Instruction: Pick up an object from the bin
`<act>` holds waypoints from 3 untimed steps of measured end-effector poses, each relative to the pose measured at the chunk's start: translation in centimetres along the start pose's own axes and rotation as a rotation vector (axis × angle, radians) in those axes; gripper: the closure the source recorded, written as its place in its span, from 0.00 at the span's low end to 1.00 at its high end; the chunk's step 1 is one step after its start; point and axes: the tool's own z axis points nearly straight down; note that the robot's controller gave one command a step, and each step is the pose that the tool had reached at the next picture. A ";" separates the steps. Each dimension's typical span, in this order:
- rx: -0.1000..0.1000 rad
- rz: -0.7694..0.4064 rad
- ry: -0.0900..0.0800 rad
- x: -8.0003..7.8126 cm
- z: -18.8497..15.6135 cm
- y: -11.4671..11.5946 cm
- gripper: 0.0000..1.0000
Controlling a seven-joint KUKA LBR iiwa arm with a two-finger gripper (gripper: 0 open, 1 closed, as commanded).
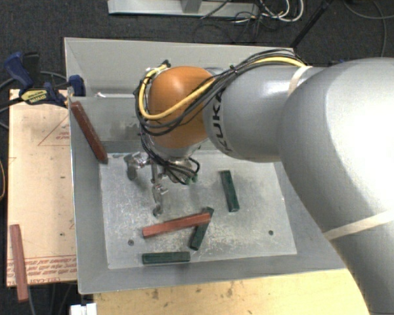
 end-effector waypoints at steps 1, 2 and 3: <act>0.003 -0.271 -0.007 -0.3 -0.1 -1.9 0.00; 0.004 -0.609 -0.004 6.0 -4.8 -3.6 0.00; -0.002 -0.587 0.001 10.4 -3.5 -0.7 0.00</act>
Offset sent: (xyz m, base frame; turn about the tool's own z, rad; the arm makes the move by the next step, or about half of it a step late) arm 0.0100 -0.0151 0.0006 -0.2750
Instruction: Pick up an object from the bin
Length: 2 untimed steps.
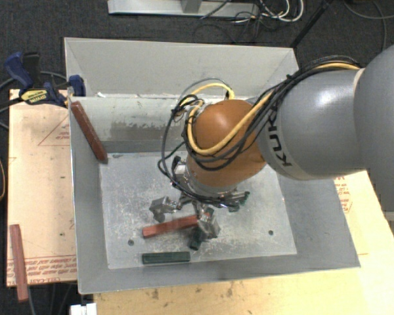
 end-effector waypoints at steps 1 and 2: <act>0.005 0.005 -0.002 0.7 3.5 -5.7 0.00; 0.009 0.002 -0.004 0.5 3.1 -5.7 1.00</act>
Offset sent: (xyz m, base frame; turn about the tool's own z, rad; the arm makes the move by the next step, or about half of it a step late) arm 0.0443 -0.0318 -0.0344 -0.0034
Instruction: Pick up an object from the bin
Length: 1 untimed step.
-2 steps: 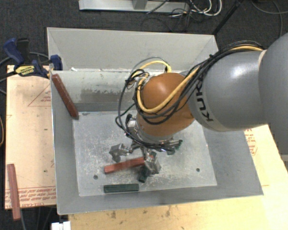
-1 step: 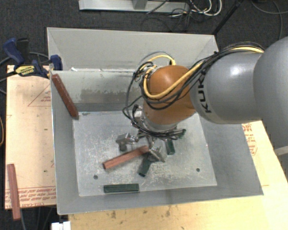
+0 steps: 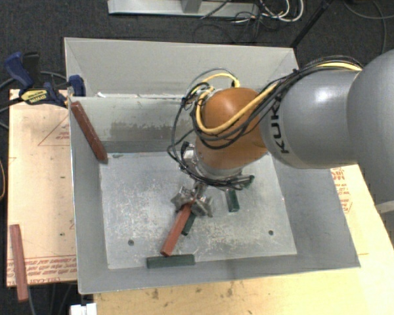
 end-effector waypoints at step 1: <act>-0.002 -0.430 0.002 7.3 -1.3 -1.3 1.00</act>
Offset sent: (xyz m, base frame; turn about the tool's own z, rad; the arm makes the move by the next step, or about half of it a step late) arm -0.0255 -0.0677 0.0124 -0.4386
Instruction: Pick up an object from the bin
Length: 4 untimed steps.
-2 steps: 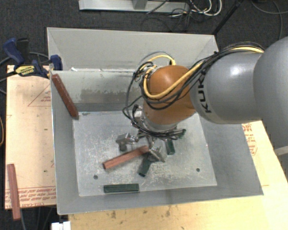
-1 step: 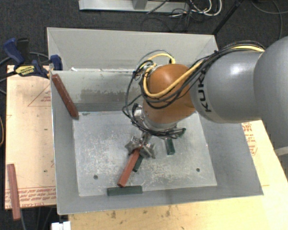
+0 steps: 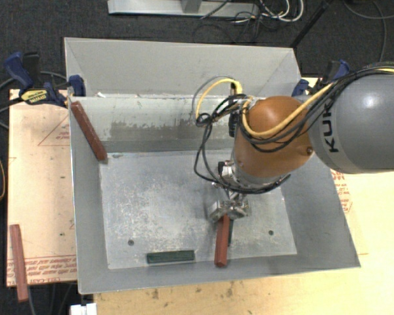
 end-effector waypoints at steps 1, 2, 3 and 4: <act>0.020 -0.545 -0.005 4.2 1.0 2.6 1.00; 0.002 -0.375 -0.003 4.5 -4.1 1.3 1.00; 0.008 -0.369 -0.002 4.5 -10.8 -2.8 1.00; -0.001 -0.371 -0.004 4.5 -10.3 -2.5 1.00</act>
Offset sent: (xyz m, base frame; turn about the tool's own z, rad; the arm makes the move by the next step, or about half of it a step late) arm -0.0352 -0.0433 -0.0160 -0.5507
